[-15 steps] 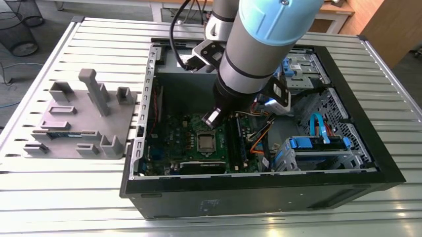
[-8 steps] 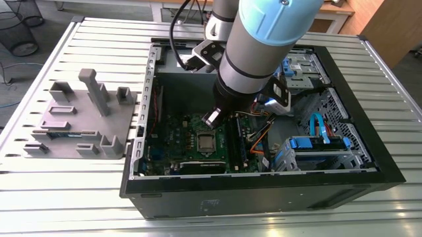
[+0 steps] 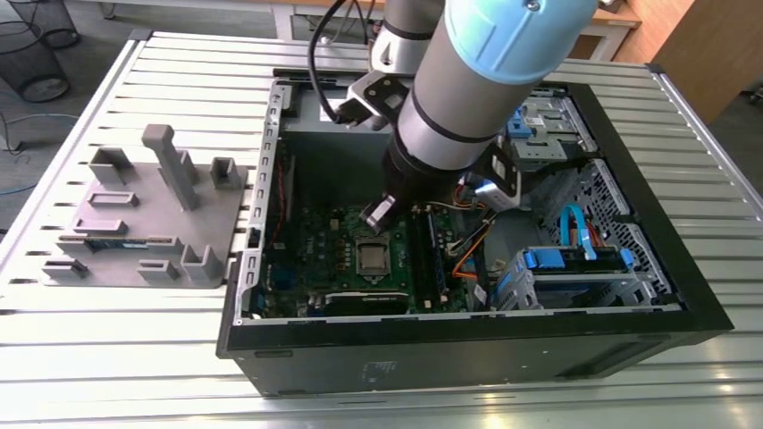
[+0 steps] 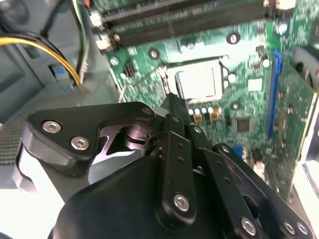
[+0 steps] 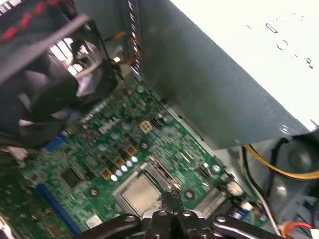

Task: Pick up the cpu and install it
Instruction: 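Close the cpu cover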

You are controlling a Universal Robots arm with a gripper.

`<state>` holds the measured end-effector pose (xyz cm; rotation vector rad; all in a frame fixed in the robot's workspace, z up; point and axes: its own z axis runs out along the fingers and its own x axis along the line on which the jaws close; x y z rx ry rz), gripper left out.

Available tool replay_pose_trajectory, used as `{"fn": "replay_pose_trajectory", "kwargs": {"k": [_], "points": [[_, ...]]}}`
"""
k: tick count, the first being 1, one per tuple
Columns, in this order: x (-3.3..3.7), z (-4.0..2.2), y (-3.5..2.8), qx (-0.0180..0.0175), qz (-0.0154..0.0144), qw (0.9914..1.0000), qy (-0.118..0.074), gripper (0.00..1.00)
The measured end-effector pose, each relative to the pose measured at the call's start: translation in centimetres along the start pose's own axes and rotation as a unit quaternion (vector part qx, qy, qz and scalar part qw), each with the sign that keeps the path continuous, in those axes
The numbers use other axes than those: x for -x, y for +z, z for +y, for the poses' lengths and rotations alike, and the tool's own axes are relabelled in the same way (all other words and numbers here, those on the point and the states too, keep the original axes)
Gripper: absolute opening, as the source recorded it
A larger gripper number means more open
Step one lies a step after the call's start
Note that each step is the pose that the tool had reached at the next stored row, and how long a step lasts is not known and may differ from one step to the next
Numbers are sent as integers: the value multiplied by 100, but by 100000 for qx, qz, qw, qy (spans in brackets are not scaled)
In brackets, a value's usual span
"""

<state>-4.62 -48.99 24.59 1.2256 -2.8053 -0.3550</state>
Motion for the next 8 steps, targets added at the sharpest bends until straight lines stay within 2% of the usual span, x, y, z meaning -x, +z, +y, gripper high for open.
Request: {"fn": "replay_pose_trajectory", "kwargs": {"k": [1,2,6,7,8], "points": [[0,0,1,468,544,99997,151,11],[0,0,1,544,629,99996,175,11],[0,0,1,574,661,99996,183,11],[1,-1,3,485,749,99996,198,11],[1,-1,3,184,1068,99994,268,11]]}}
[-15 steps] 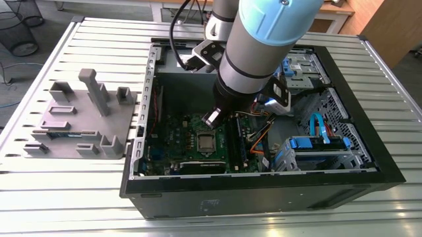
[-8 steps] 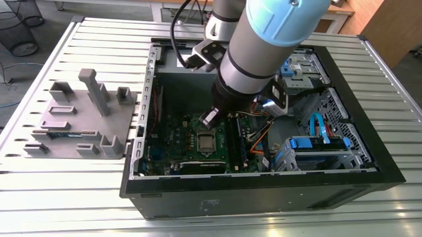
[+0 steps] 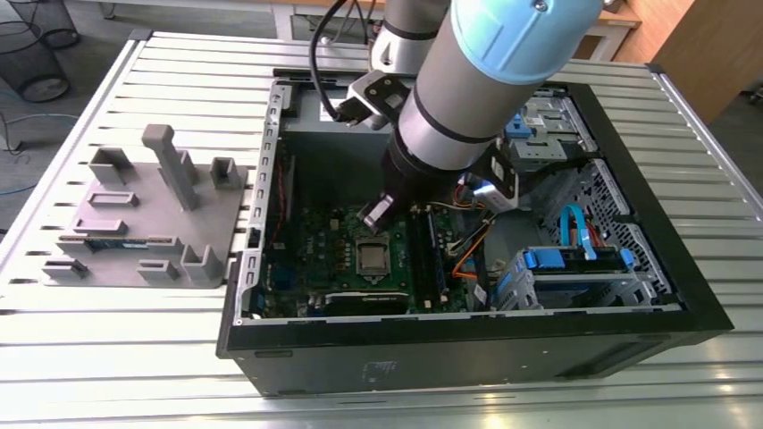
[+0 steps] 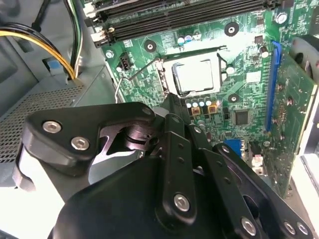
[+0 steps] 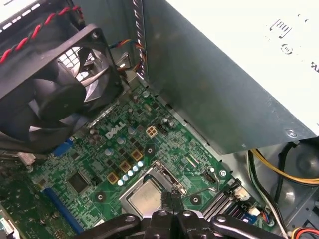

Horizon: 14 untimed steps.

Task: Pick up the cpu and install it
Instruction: 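Close the cpu cover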

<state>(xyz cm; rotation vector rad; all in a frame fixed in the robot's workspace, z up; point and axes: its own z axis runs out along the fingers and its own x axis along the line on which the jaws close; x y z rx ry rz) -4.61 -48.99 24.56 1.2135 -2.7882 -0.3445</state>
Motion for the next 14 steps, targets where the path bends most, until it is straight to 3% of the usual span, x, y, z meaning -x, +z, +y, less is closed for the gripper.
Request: {"fn": "replay_pose_trajectory", "kwargs": {"k": [3,4,8,11,14], "points": [[0,0,2,-1723,1644,99971,405,11],[0,-1,4,-2060,1944,99959,474,11],[-2,-3,17,-2692,2268,99937,552,11],[-6,-3,34,-3404,2505,99909,607,11],[-26,16,43,-3799,2405,99897,590,11]]}}
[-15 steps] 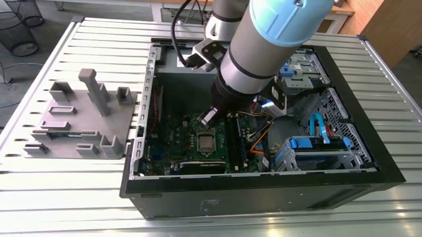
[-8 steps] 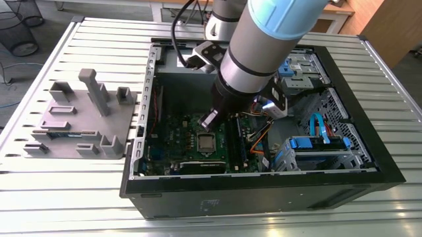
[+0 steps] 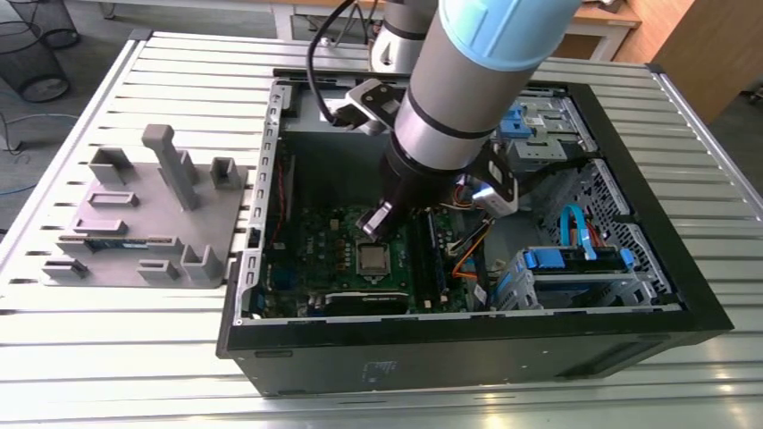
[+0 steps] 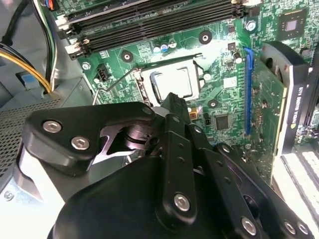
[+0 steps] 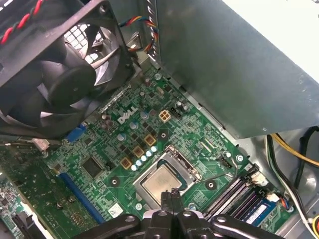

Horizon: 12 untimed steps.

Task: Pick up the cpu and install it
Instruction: 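Close the cpu cover, then install the first cpu locking lever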

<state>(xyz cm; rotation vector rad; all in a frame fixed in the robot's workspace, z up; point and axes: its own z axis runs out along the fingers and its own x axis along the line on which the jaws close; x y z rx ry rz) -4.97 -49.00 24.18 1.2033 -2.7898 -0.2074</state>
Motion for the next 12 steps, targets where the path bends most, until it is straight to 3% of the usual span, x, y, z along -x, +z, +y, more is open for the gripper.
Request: {"fn": "replay_pose_trajectory", "kwargs": {"k": [3,12], "points": [[-18,20,7,-296,-143,99999,-11,11],[-19,20,7,-330,-112,99999,-6,11]]}}
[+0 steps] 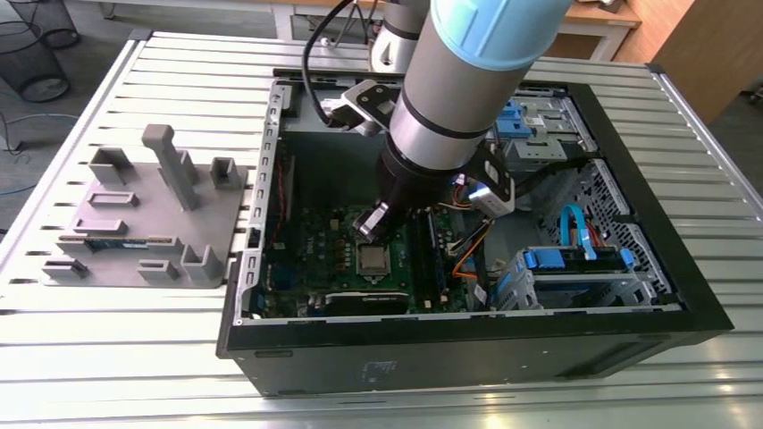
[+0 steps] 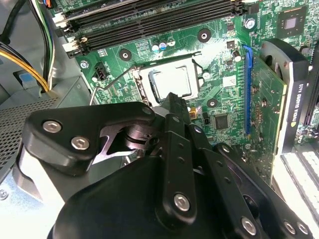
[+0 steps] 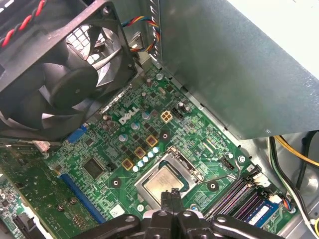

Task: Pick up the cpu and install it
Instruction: 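Install the first cpu locking lever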

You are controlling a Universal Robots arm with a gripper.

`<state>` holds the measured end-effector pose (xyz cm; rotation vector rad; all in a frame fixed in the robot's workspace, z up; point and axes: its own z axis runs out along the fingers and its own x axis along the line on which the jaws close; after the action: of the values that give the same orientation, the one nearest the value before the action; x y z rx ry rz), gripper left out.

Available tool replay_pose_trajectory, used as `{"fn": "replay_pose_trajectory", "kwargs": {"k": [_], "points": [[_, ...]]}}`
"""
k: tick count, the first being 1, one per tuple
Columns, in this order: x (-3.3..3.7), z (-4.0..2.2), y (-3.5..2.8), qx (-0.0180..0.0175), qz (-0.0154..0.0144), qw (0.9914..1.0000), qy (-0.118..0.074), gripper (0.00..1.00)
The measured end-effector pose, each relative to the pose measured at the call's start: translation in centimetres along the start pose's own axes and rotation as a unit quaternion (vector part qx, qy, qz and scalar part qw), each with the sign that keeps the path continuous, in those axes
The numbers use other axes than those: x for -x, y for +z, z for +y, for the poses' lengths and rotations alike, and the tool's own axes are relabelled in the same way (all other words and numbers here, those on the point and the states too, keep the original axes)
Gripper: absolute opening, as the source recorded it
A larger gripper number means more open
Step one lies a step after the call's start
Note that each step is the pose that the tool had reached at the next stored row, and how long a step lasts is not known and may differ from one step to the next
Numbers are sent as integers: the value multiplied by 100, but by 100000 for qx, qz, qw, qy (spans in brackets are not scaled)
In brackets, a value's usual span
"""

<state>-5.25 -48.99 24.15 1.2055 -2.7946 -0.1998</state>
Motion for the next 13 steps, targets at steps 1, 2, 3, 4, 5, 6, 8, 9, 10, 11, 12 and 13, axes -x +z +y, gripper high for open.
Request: {"fn": "replay_pose_trajectory", "kwargs": {"k": [1,2,3,4,5,6,8,9,10,11,12,13], "points": [[0,0,0,-1,1,100000,-2,11],[0,0,0,-2,0,100000,-1,11],[0,0,0,-1,1,100000,-2,11],[0,0,0,0,0,100000,-2,11],[0,0,0,-1,2,100000,-2,11],[0,1,-1,-3,5,100000,1,11],[1,4,-18,-2,4,100000,0,11],[0,7,-38,0,-5,100000,-1,11],[-1,11,-64,-4,5,100000,1,11],[-2,16,-91,-1,-3,100000,1,11],[-3,20,-120,3,-9,100000,-1,11],[-4,25,-149,-2,5,100000,1,11]]}}
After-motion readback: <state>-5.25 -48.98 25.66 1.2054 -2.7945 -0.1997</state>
